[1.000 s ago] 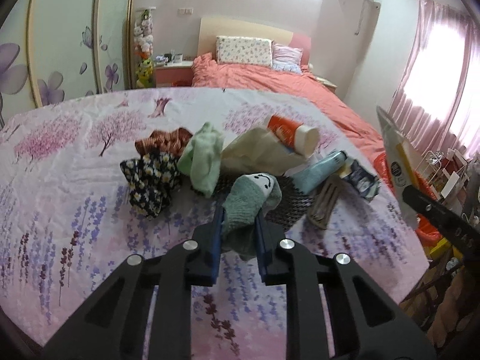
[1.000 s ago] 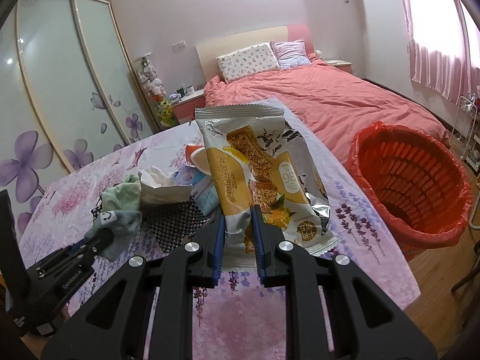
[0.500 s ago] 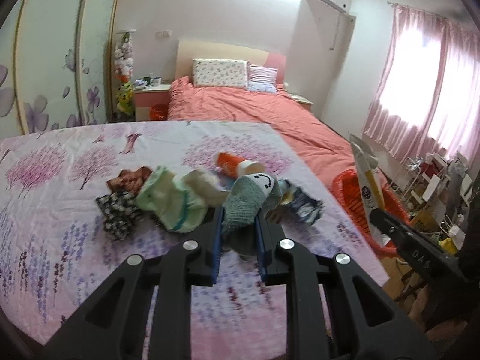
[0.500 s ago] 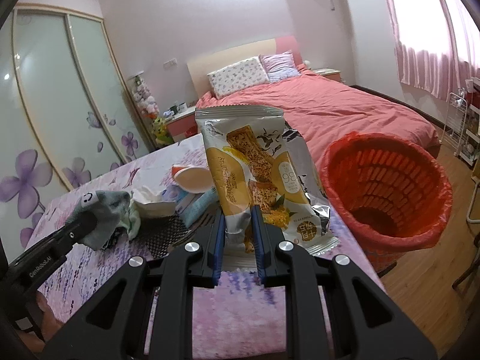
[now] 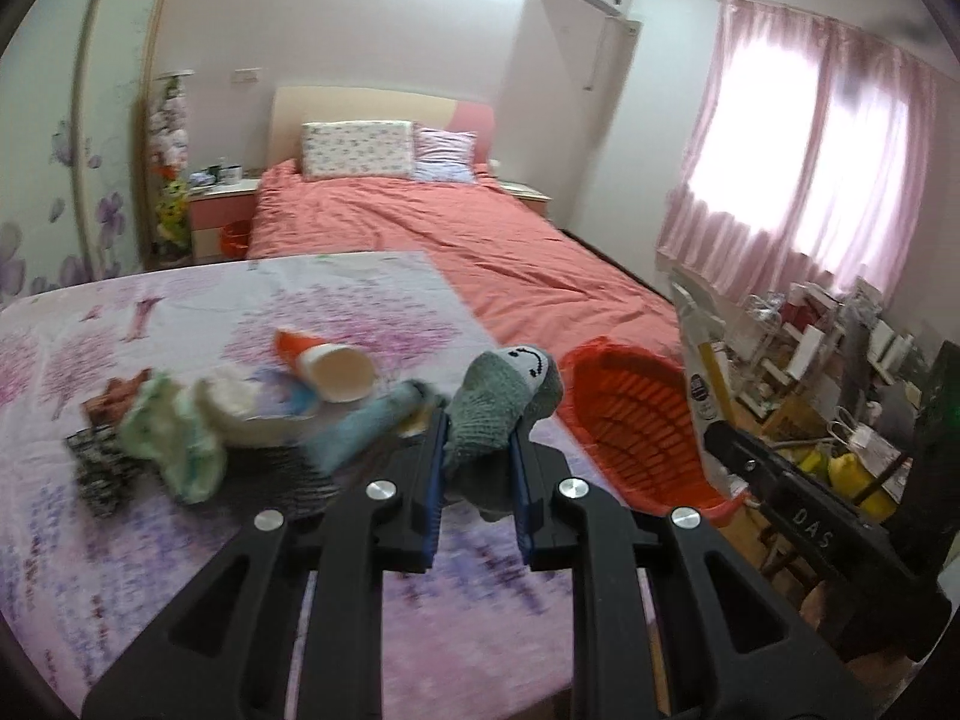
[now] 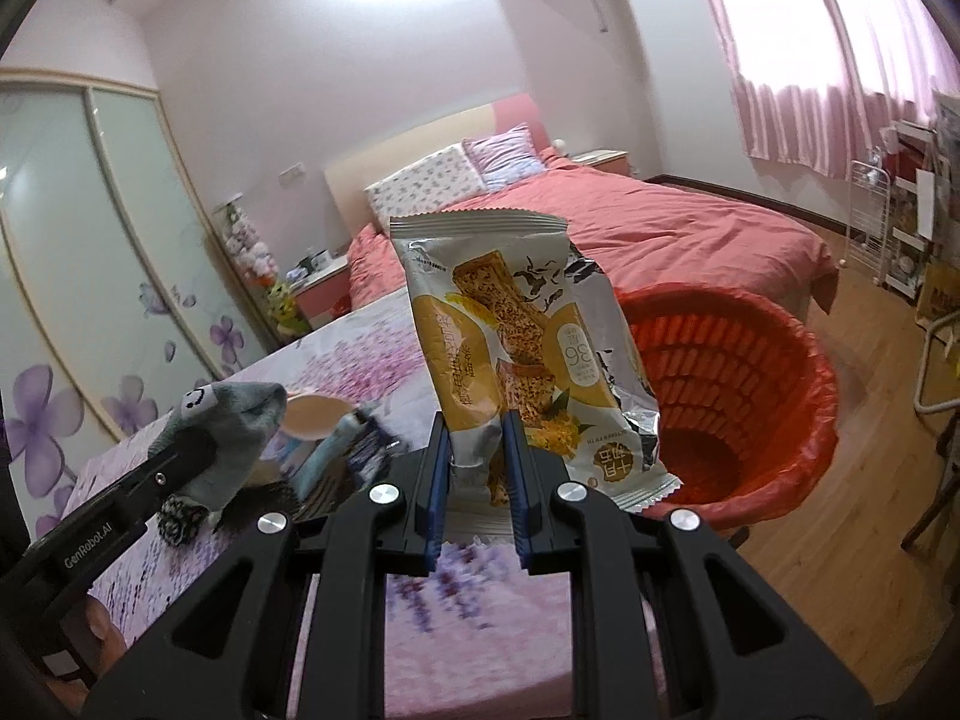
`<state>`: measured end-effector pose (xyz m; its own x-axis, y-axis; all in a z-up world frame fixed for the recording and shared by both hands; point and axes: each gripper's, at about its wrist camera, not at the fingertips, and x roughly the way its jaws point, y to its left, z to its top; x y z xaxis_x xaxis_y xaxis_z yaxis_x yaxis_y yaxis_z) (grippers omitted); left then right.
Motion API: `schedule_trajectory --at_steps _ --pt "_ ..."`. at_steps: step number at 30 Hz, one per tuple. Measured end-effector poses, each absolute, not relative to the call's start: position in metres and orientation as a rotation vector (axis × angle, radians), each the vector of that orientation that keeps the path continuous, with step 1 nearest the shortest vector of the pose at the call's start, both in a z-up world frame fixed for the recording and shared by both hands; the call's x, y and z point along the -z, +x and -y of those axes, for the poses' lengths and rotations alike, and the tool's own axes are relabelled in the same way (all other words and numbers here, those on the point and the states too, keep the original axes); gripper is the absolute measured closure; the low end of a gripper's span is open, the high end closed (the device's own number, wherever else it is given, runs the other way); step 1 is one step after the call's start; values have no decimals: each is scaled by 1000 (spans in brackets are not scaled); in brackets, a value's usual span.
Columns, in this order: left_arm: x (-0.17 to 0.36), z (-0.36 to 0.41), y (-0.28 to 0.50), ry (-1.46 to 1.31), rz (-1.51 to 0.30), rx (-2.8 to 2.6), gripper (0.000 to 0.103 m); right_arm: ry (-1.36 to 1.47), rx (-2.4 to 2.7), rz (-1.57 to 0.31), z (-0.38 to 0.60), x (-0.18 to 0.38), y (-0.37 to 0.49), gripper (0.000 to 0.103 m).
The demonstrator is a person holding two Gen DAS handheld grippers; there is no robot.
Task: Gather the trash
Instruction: 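Carry both items over the orange basket and open both grippers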
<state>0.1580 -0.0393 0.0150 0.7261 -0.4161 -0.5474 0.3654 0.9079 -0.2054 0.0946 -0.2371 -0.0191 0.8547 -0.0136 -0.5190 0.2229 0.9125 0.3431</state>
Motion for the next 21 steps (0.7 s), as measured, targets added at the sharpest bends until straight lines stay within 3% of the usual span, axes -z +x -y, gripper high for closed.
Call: schedule_trajectory --at_steps 21 --pt "25 201 237 -3 -706 647 83 549 230 -514 339 46 117 85"
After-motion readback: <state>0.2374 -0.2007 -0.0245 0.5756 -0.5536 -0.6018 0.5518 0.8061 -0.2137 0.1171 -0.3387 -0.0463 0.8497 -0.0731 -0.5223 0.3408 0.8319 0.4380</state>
